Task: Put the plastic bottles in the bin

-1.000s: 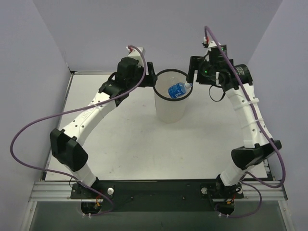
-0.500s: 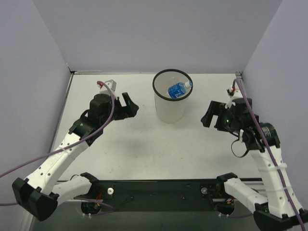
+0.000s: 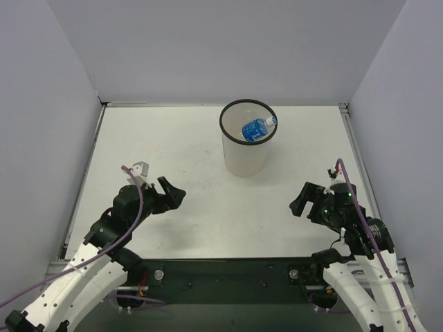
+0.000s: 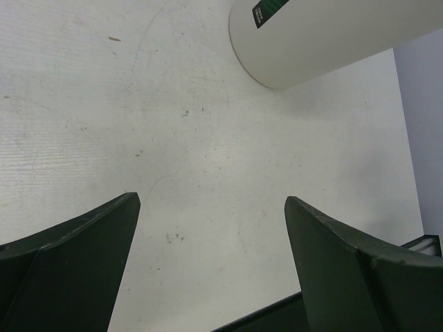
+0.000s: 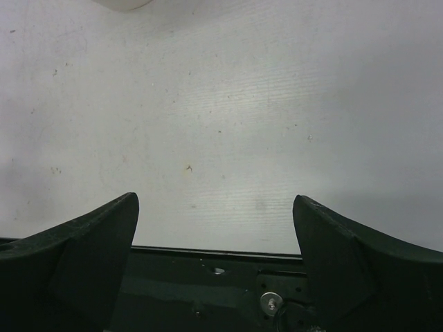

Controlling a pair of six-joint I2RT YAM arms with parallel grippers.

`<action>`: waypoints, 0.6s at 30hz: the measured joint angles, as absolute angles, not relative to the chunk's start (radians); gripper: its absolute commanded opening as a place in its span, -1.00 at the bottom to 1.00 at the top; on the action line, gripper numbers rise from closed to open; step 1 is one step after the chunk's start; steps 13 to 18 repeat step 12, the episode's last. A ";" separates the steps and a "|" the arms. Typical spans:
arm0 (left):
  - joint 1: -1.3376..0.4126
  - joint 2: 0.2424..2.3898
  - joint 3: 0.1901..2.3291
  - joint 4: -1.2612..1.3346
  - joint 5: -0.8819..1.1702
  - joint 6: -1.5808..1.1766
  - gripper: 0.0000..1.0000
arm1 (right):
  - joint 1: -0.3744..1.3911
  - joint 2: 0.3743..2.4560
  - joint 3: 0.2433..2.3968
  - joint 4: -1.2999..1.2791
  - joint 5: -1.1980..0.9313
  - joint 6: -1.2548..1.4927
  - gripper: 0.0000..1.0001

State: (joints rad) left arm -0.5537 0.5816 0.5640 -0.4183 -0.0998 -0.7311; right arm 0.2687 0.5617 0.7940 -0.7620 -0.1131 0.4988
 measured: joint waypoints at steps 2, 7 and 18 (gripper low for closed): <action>-0.554 0.548 0.547 -0.422 -0.099 -0.730 0.95 | 0.269 0.551 0.773 -0.756 -0.113 0.509 0.75; -0.554 0.514 0.539 -0.434 -0.099 -0.724 0.95 | 0.269 0.551 0.769 -0.730 -0.112 0.527 0.75; -0.554 0.514 0.539 -0.447 -0.093 -0.720 0.95 | 0.269 0.553 0.769 -0.714 -0.109 0.523 0.75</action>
